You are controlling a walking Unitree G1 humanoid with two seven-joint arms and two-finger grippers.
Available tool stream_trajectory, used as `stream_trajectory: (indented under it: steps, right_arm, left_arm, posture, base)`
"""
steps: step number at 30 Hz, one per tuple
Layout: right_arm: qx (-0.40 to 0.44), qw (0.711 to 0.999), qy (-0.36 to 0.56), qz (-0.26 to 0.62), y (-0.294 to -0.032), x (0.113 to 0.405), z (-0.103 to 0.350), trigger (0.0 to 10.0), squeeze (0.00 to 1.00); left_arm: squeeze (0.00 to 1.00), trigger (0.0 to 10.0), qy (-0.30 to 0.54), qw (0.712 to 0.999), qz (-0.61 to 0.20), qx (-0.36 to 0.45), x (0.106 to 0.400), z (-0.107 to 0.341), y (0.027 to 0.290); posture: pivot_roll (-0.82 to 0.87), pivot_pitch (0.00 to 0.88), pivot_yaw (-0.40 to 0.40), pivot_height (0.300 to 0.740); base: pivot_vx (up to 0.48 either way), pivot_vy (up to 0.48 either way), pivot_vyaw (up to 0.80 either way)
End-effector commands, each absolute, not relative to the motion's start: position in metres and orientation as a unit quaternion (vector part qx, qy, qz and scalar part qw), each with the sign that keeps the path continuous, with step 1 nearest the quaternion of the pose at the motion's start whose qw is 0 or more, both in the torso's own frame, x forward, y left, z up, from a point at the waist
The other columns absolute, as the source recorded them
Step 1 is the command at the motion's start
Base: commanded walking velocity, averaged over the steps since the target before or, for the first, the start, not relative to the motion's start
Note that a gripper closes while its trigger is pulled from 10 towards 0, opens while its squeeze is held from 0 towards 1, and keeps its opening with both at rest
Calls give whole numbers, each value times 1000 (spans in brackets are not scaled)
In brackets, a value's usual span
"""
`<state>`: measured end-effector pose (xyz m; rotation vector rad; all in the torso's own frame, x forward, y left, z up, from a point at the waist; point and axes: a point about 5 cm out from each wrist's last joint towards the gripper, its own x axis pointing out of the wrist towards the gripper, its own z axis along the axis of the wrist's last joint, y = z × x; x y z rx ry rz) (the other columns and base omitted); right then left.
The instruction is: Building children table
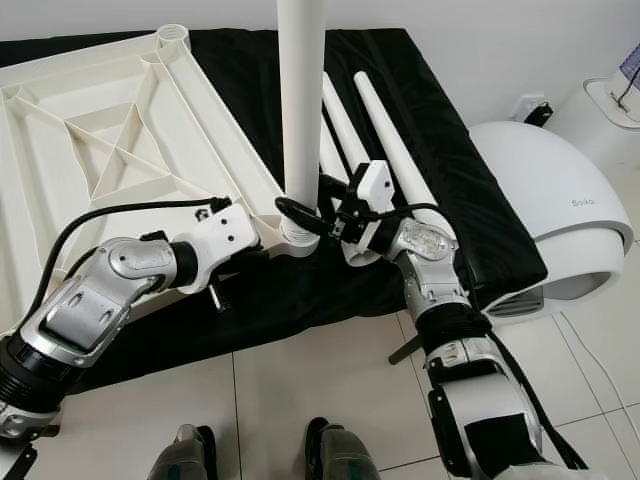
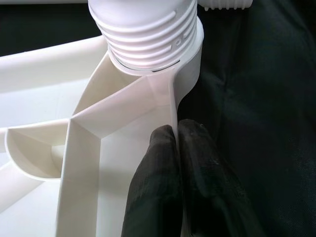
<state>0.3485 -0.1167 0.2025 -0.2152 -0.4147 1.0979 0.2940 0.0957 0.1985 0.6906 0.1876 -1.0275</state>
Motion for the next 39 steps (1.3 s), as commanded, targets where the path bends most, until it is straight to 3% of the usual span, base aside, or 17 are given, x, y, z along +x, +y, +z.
stream_trajectory:
  steps: [1,12,18,23,39]
  right_arm:
    - [-111,865,-65,486,-138,345,146,10000,0]
    - [-72,890,-67,446,-147,336,132,10000,0]
    - [-1,926,-49,374,-160,341,122,10000,0]
    - [-21,947,-70,313,-159,345,127,10000,0]
    - [-31,966,-102,237,-144,337,126,10000,0]
  left_arm:
    - [0,10000,67,801,-492,334,289,209,95]
    - [0,10000,67,801,-492,333,288,209,94]
    - [0,10000,65,799,-496,334,288,208,93]
    - [0,10000,65,797,-498,334,287,208,92]
    - [0,10000,64,797,-499,335,287,207,91]
  posture:
    - [99,236,-61,740]
    - [91,234,-58,740]
    - [85,226,-52,740]
    - [88,222,-55,740]
    - [88,213,-60,740]
  base:
    - [0,0,0]
    - [0,0,0]
    - [0,0,0]
    - [0,0,0]
    - [0,0,0]
